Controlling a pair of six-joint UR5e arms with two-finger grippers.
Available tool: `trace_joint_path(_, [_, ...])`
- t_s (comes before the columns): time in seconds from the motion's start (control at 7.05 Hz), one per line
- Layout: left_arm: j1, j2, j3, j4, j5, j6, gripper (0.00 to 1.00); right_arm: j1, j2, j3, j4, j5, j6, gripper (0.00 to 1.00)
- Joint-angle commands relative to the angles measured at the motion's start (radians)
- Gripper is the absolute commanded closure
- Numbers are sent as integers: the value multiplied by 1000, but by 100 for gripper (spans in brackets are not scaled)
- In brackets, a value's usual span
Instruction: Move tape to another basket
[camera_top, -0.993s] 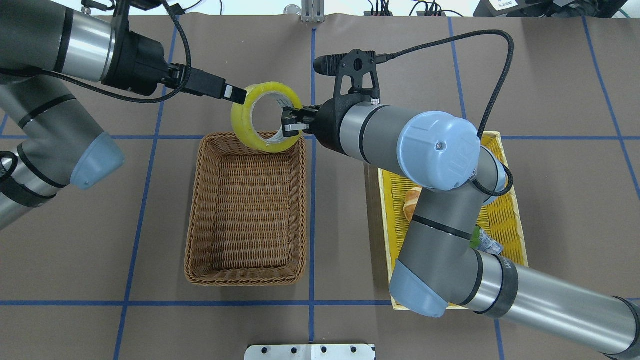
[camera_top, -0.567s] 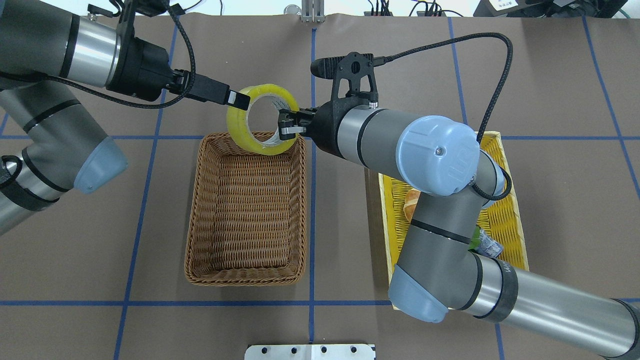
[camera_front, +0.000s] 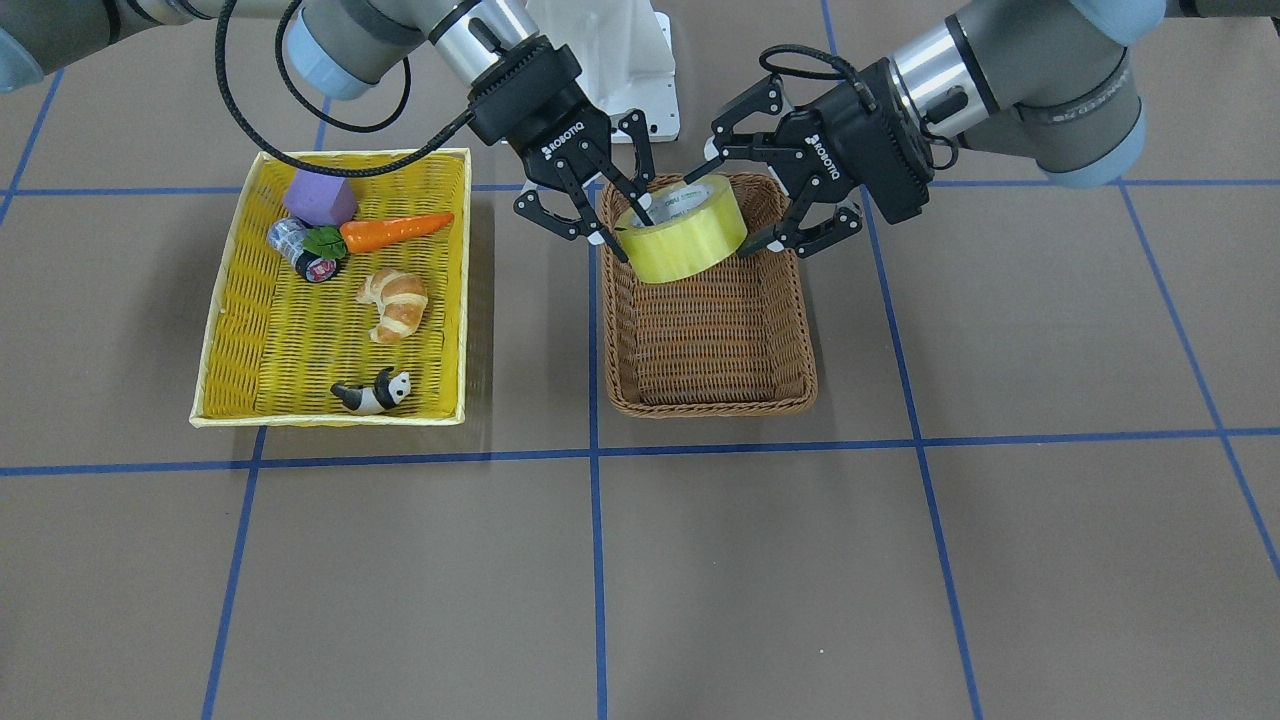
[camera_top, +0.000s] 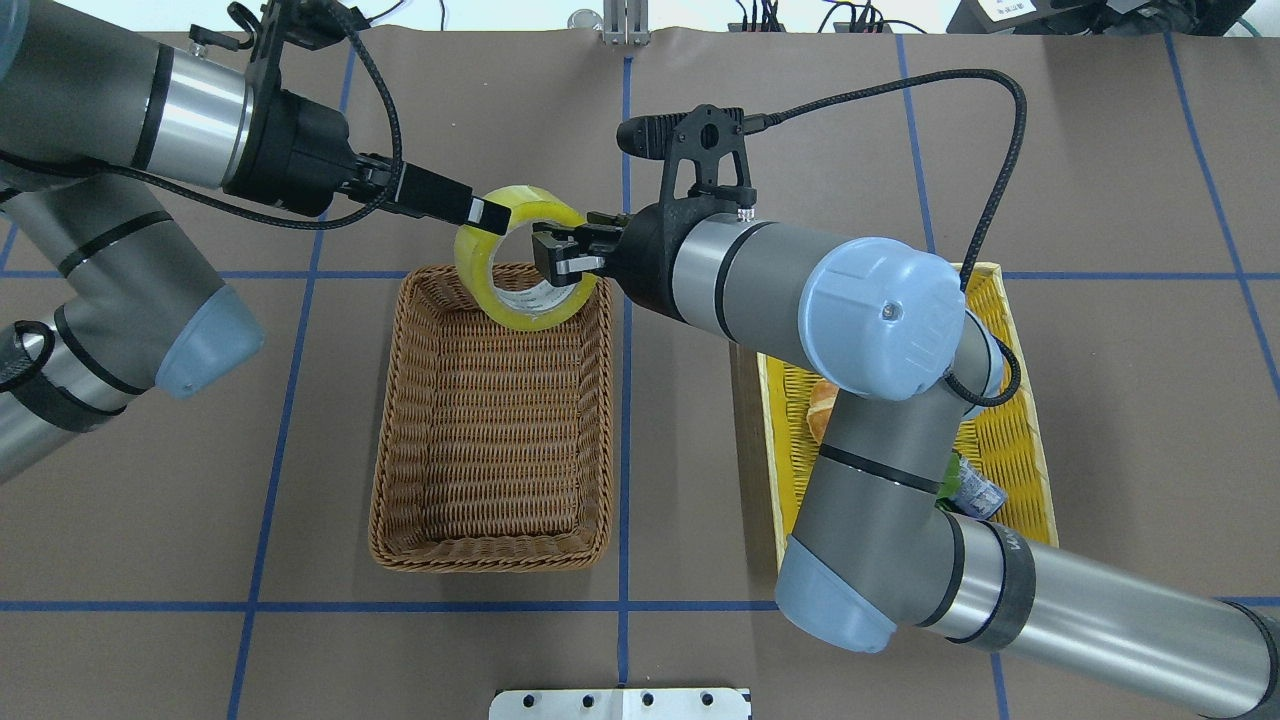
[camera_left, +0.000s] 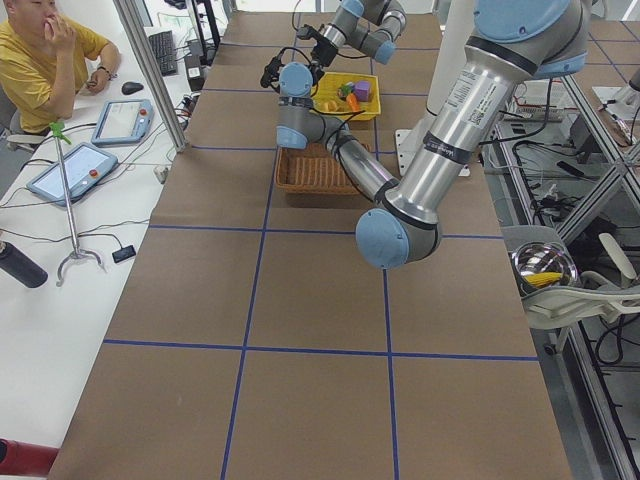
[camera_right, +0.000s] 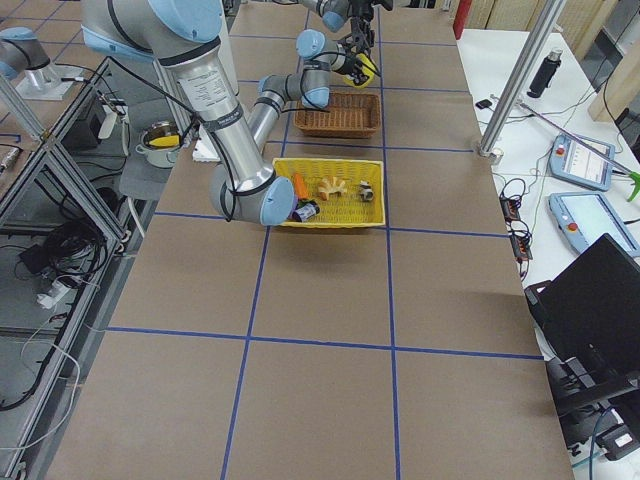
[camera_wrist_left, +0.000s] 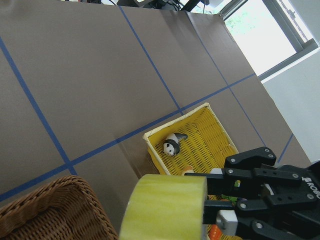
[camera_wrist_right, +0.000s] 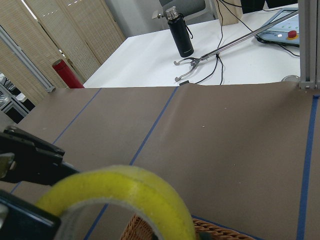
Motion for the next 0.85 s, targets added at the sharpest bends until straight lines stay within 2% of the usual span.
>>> trace_joint_path(0.0, [-1,5,3,-1,1,-7,100,0,-32,22,14,6,14,1])
trace_joint_path(0.28, [-1,6,3,-1,1,-22,100,32,-76,65,14,61,18,1])
trace_joint_path(0.43, [-1,11,3,-1,1,-20,100,107,-98,65,-17,180,21,1])
trace_joint_path(0.71, [2,38,5,-1,1,-23,100,356,-113,47,-319,454,0,1])
